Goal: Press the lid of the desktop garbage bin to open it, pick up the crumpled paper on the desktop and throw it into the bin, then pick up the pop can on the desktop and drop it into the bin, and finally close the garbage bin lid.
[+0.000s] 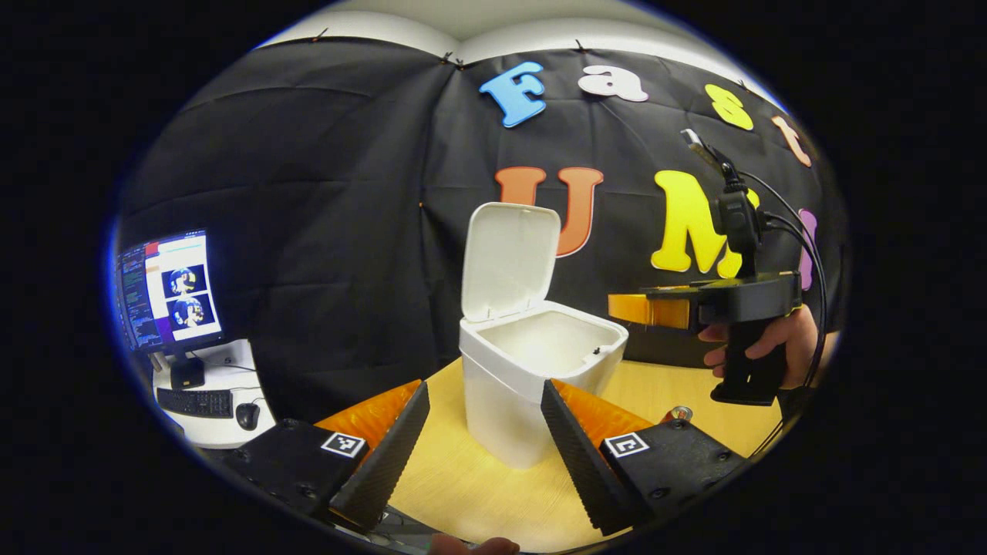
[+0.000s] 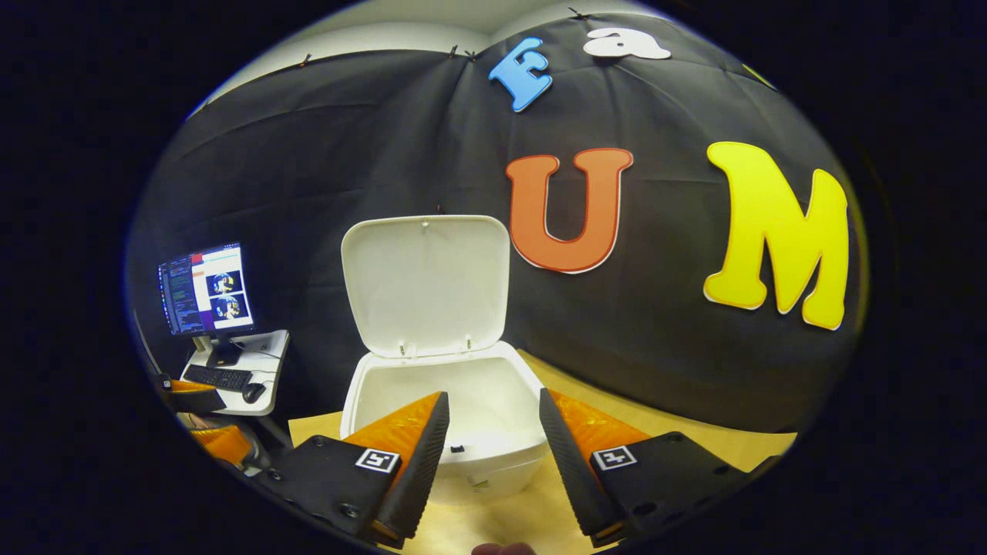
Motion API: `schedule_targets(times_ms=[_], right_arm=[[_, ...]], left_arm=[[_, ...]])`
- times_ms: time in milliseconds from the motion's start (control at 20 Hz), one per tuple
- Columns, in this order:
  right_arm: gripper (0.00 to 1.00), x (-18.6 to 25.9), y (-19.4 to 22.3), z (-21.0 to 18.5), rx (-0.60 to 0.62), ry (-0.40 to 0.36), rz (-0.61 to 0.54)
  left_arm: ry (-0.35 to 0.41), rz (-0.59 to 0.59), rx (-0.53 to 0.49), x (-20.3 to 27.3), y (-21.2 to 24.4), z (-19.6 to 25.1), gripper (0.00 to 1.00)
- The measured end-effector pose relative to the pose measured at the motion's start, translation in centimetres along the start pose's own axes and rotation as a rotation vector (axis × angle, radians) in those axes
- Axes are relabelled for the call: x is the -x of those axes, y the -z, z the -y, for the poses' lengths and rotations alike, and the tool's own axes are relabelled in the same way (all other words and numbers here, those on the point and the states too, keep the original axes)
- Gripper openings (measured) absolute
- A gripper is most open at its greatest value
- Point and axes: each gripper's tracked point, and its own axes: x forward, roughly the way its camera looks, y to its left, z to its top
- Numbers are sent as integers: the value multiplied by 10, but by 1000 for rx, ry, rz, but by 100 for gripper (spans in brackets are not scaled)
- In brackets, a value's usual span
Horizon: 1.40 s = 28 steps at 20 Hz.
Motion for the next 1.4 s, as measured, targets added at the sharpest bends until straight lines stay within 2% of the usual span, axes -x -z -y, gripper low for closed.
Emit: schedule_targets(times_ms=[150,300,450,600,700,850,1000,1100,1150,1200,1400], right_arm=[[78,28,-3,21,-10,37,32],[79,69,-10,45,-92,90,76],[83,114,4,81,-124,182,94],[84,160,21,113,-136,273,91],[82,188,39,132,-143,326,81],[84,230,68,155,-155,408,55],[83,270,106,184,-147,537,-12],[83,294,129,196,-177,587,-37],[83,304,140,199,-175,616,-54],[83,315,153,202,-167,643,-75],[83,360,185,214,-167,717,-126]], left_arm=[[61,11,-36,-5,4,23,96],[123,6,-56,-7,12,51,97],[183,18,-76,-10,17,82,97],[267,16,-98,-11,32,119,97],[331,24,-129,-12,46,146,96],[421,0,-196,-16,78,184,96],[494,-16,-196,-19,99,216,97],[531,-24,-185,-26,110,238,97],[550,-32,-188,-31,120,250,100],[568,-33,-200,-34,128,260,97],[593,-46,-282,-60,164,286,97]])
